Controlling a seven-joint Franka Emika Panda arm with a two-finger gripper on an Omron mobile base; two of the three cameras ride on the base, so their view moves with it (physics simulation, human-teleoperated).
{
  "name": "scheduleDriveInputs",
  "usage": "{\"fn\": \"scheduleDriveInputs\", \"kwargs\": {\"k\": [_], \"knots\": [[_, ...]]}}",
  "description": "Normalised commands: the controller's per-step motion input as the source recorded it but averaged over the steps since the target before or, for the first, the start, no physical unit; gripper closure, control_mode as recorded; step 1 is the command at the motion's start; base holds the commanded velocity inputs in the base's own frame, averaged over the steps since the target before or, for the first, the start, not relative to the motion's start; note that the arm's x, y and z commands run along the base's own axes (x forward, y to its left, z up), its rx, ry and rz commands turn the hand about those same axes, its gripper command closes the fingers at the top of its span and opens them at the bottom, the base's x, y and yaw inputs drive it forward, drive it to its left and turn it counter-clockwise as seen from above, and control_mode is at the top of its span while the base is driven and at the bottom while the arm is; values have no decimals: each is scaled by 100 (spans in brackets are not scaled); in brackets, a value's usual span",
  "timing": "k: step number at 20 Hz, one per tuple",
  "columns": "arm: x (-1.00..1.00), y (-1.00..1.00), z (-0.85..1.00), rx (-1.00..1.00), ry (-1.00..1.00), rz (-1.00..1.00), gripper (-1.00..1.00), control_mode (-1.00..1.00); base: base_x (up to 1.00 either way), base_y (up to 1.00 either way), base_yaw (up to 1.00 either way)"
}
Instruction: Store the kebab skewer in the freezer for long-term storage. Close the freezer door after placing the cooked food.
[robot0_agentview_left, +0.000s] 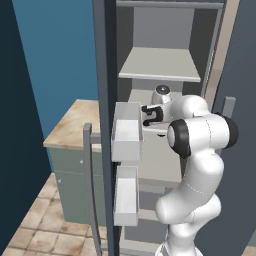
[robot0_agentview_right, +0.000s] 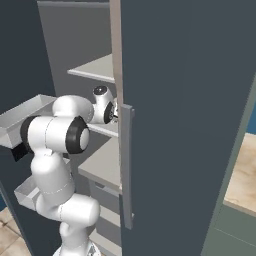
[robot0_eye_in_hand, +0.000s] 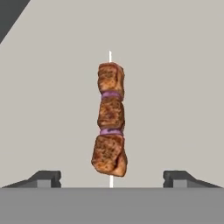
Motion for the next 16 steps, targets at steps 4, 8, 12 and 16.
{"fn": "scheduleDriveInputs", "kwargs": {"k": [4,8,12,16], "knots": [[0,0,0,0,0,0,-100,-100,0,0,0],[-36,1,0,0,0,0,-100,-100,0,0,0],[-61,6,0,0,0,-1,-100,-100,0,0,0],[-61,27,7,0,0,0,-100,-100,0,0,0]]}}
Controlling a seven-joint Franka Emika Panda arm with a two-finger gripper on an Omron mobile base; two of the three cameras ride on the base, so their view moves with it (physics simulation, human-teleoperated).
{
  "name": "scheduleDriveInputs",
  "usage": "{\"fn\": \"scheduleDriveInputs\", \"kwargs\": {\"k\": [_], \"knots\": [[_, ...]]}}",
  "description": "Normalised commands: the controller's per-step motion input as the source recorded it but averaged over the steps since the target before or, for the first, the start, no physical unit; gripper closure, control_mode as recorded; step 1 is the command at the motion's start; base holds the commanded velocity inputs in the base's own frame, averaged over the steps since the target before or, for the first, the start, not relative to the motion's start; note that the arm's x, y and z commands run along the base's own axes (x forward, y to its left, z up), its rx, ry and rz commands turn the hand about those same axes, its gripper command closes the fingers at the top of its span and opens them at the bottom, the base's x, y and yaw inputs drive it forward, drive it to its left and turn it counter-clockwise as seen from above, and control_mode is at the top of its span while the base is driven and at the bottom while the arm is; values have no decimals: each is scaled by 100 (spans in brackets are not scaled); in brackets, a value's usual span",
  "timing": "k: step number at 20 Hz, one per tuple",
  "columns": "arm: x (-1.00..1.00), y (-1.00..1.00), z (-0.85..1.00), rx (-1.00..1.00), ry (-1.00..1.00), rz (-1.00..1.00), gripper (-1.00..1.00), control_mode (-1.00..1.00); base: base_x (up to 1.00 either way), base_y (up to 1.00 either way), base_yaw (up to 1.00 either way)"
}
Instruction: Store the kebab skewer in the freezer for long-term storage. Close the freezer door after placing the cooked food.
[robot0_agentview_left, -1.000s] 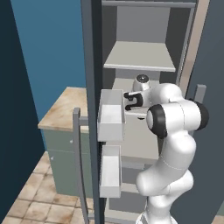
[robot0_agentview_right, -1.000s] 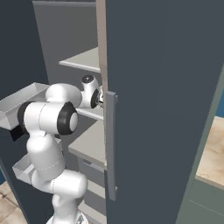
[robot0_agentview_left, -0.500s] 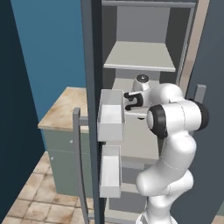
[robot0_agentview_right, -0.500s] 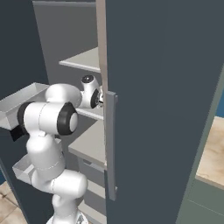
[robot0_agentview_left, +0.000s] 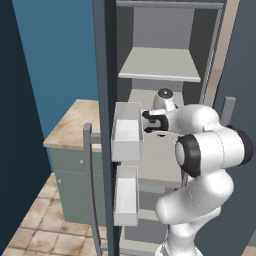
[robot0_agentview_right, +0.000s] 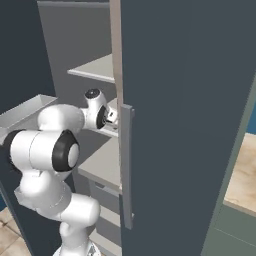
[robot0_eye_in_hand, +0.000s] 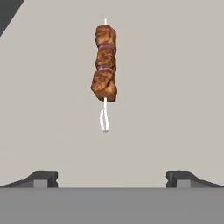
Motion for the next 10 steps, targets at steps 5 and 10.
{"fn": "scheduleDriveInputs", "kwargs": {"k": [5,10], "knots": [[-63,11,19,0,0,0,-100,-100,0,0,0],[-42,0,25,0,0,-2,-100,-100,0,0,0]]}}
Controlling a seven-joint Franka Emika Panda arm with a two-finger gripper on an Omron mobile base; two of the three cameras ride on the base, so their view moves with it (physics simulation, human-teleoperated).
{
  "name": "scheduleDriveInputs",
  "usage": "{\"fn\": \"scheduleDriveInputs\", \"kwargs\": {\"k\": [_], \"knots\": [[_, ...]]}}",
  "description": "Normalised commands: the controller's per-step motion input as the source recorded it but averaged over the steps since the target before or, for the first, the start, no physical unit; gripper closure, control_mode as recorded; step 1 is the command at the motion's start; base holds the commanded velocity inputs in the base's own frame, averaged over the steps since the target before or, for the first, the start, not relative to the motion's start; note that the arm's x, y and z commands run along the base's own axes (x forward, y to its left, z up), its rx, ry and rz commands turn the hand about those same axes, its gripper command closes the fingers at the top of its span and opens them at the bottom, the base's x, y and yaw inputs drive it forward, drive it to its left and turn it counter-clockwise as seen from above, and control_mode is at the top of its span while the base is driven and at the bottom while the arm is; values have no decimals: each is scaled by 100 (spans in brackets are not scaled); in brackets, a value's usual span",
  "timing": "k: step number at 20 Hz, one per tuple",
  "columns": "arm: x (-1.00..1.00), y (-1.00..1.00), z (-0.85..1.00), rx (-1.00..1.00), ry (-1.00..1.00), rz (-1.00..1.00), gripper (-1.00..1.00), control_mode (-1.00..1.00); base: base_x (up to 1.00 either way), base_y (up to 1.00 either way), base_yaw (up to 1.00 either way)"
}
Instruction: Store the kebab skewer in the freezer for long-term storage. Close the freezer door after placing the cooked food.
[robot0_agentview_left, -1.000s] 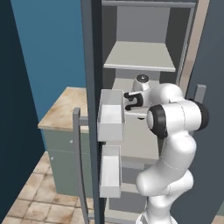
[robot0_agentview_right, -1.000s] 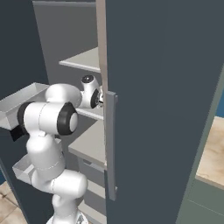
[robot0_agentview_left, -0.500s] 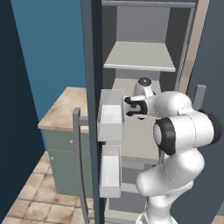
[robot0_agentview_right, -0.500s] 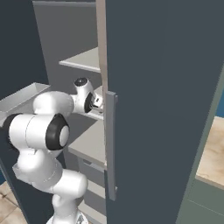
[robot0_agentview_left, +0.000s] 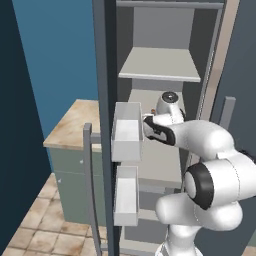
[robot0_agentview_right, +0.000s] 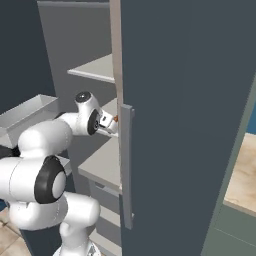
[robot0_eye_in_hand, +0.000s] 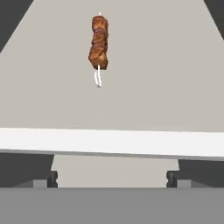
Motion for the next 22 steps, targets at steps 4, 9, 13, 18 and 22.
{"fn": "scheduleDriveInputs", "kwargs": {"k": [4,9,13,18,22], "knots": [[-36,0,34,1,0,-7,-100,-100,0,0,0],[-63,0,35,4,1,-9,-100,-100,0,0,0],[-71,-5,33,8,8,-7,-100,-100,0,0,0],[-77,-4,23,5,9,-3,-100,-100,0,0,0],[-89,0,8,0,7,0,-100,-100,0,0,0]]}}
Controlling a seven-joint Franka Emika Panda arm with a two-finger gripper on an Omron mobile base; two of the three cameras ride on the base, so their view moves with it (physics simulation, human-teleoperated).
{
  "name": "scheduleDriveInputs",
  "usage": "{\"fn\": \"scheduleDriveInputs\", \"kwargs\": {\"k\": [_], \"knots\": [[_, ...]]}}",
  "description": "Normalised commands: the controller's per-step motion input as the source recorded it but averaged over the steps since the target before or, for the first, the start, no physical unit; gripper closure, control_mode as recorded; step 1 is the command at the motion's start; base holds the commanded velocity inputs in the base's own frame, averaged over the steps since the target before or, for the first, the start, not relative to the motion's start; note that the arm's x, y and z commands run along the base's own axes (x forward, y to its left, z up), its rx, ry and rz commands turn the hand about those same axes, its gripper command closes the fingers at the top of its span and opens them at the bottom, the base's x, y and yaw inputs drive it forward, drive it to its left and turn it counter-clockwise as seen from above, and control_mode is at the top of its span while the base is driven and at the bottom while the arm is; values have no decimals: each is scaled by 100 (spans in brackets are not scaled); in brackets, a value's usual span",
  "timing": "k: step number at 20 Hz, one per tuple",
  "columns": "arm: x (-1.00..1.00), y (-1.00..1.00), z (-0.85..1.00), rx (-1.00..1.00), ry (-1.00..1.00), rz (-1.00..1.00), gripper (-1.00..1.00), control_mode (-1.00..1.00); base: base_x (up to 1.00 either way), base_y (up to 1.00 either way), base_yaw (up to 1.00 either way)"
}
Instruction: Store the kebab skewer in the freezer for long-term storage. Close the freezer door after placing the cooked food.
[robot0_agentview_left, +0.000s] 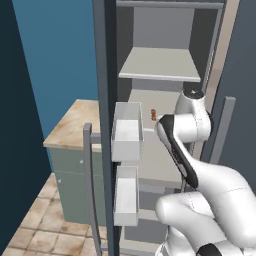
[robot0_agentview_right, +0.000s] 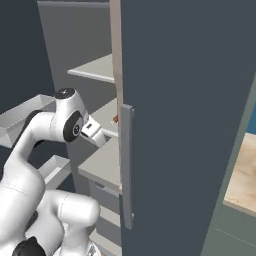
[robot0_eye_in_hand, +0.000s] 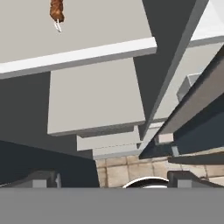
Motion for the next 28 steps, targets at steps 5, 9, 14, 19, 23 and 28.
{"fn": "scheduleDriveInputs", "kwargs": {"k": [5,9,14,19,23,28], "knots": [[-89,0,2,-8,0,7,-100,-100,0,0,0],[-61,0,6,-20,0,9,-100,-100,0,0,0],[-36,0,10,-12,9,16,-100,-100,0,0,0],[-6,-6,10,1,28,12,-100,-100,0,0,0],[0,0,1,14,35,3,-100,-100,0,0,0],[-9,-2,7,13,27,-1,-100,-100,0,0,0]]}}
